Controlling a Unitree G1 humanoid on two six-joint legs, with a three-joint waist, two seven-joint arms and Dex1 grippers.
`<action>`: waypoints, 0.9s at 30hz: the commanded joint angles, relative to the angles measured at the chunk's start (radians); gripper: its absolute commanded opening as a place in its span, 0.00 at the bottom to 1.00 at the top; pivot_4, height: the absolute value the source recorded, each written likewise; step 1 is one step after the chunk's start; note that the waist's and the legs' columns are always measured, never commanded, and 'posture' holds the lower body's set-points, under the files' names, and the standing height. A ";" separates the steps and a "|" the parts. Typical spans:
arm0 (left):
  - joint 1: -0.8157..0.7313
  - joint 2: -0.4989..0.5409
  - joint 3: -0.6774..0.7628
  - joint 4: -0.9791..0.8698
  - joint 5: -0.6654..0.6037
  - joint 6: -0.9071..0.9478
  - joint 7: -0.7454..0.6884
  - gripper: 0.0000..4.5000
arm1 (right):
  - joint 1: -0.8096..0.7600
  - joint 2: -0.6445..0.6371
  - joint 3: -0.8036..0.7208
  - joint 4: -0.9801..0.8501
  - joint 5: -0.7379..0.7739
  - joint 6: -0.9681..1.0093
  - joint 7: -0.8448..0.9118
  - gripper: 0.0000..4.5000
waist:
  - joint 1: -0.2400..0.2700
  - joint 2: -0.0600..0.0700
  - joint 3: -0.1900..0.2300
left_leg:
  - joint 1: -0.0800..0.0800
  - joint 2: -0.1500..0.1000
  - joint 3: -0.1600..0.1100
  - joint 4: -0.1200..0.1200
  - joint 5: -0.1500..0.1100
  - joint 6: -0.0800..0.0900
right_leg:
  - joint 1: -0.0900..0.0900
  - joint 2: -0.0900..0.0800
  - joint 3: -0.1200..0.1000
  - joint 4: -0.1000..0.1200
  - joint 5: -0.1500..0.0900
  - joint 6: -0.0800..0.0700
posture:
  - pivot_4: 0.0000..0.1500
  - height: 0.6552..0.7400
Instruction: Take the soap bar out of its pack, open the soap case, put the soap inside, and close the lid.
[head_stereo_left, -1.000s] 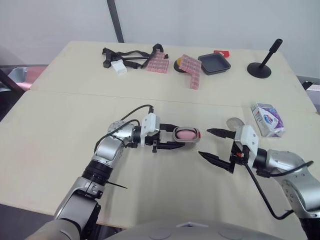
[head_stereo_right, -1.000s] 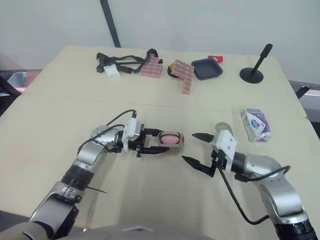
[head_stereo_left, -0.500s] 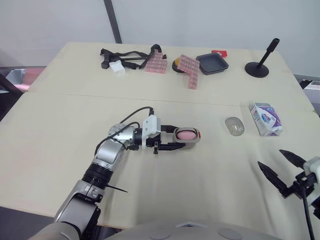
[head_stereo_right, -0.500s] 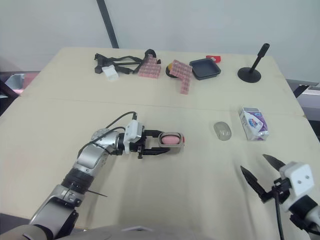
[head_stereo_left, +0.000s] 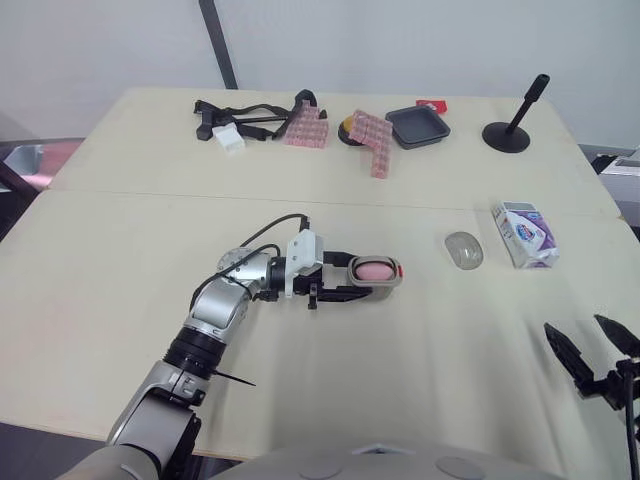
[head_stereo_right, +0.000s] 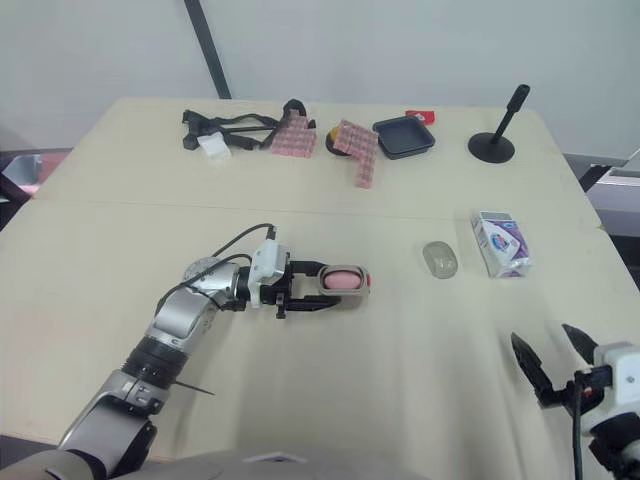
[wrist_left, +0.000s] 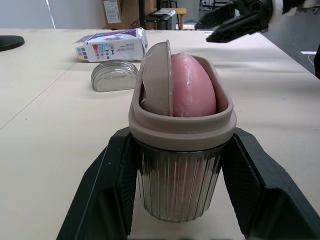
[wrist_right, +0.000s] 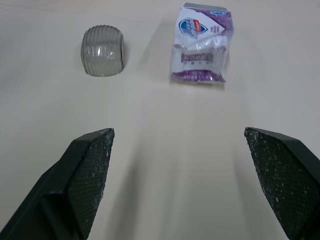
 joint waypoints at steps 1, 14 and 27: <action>-0.013 0.004 0.009 -0.035 -0.017 -0.005 -0.001 0.43 | -0.040 -0.081 -0.039 -0.098 0.118 0.160 -0.062 0.99 | 0.003 0.000 0.000 | 0.000 0.000 0.000 0.000 0.000 0.000 | 0.001 0.000 0.000 0.000 0.000 0.000 | 1.00 1.00; -0.016 -0.003 0.001 -0.033 -0.009 -0.002 0.007 0.43 | -0.421 -0.602 -0.091 -0.143 0.625 0.827 -0.388 0.99 | 0.020 0.003 0.001 | 0.010 -0.002 -0.003 -0.010 0.004 -0.007 | 0.013 0.001 -0.002 -0.010 0.000 0.001 | 1.00 1.00; -0.026 -0.032 -0.011 -0.016 0.006 -0.020 0.008 0.43 | -1.239 -0.753 0.524 0.321 0.723 1.353 -0.551 0.99 | 0.036 0.004 0.002 | 0.007 -0.005 -0.005 -0.012 0.006 -0.011 | 0.014 0.004 -0.003 -0.015 -0.001 0.002 | 1.00 1.00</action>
